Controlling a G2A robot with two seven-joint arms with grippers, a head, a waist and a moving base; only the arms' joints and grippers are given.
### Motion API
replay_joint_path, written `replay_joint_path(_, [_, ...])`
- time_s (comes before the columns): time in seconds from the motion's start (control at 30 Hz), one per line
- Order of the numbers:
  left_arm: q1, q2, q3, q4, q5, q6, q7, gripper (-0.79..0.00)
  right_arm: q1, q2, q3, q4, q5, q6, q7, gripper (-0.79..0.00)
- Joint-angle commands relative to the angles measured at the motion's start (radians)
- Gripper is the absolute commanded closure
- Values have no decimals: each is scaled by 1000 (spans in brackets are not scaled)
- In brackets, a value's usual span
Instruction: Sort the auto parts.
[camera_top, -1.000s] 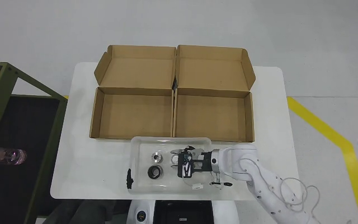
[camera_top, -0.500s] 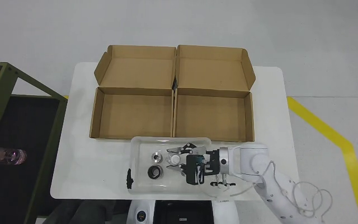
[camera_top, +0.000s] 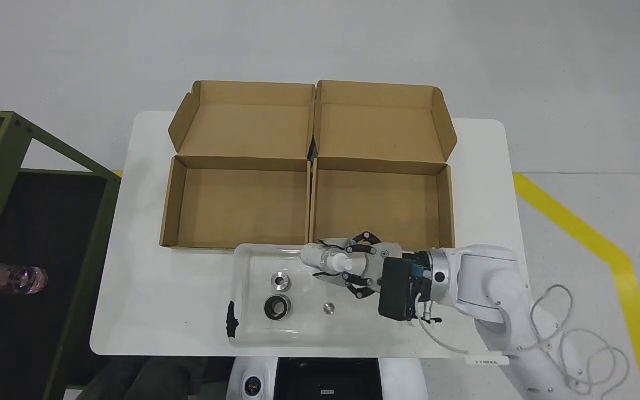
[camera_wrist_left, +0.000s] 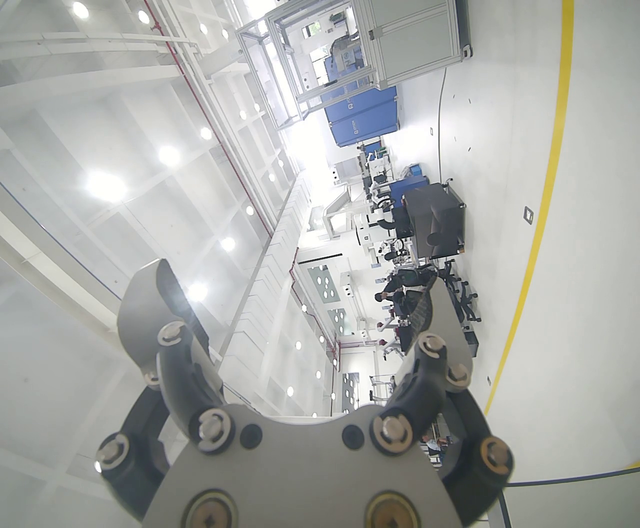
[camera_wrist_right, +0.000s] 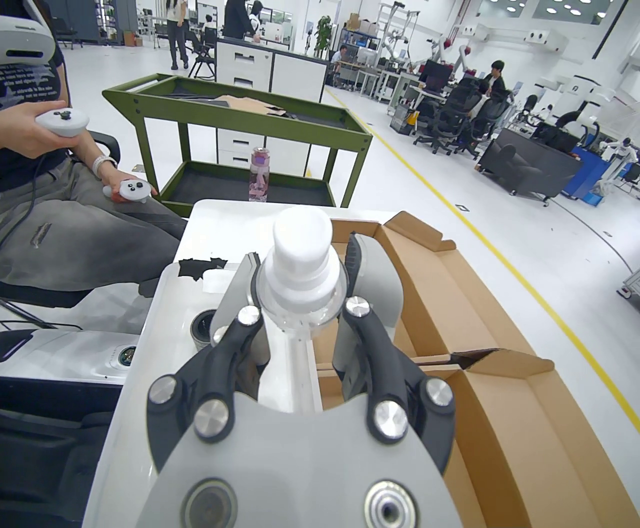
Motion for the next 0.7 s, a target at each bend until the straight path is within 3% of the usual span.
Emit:
replay_joint_path(0.0, [0,0,0,0,0,0,0,-785,0,1,8,-2,6,4,-7,0])
replay_joint_path(0.23, [0,0,0,0,0,0,0,-785,3,2,24,30,51,35,-25,0])
replay_joint_path(0.67, [0,0,0,0,0,0,0,-785,118,-9,-5,218,128,103,30,0])
